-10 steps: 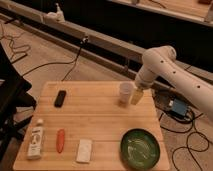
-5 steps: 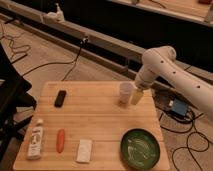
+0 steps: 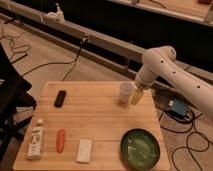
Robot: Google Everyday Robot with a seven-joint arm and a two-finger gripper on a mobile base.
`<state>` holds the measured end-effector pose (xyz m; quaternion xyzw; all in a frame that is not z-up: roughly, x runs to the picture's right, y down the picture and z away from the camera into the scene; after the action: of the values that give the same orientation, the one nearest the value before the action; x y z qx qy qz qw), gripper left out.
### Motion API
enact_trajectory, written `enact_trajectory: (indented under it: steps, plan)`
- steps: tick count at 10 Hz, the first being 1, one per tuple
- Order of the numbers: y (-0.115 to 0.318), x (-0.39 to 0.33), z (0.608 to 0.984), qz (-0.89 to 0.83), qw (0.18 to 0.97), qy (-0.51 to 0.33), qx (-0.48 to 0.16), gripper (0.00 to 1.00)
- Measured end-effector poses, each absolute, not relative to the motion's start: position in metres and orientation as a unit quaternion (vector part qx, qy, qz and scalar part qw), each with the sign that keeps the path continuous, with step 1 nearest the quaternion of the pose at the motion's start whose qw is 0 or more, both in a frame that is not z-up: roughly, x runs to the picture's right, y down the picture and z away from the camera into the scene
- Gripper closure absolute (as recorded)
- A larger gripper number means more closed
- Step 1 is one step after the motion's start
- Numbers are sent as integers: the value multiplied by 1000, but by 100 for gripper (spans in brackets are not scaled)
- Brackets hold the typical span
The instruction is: Place the pepper in the ceramic bowl
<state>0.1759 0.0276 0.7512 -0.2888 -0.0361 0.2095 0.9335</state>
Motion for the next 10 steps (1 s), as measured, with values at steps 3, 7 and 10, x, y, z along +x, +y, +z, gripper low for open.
enact_trajectory:
  steps: [3, 7, 10]
  plan:
    - [28, 176, 751, 210, 933, -36, -289, 20]
    - [14, 176, 743, 186, 938, -46, -289, 20]
    - [2, 125, 725, 67, 949, -106, -288, 20]
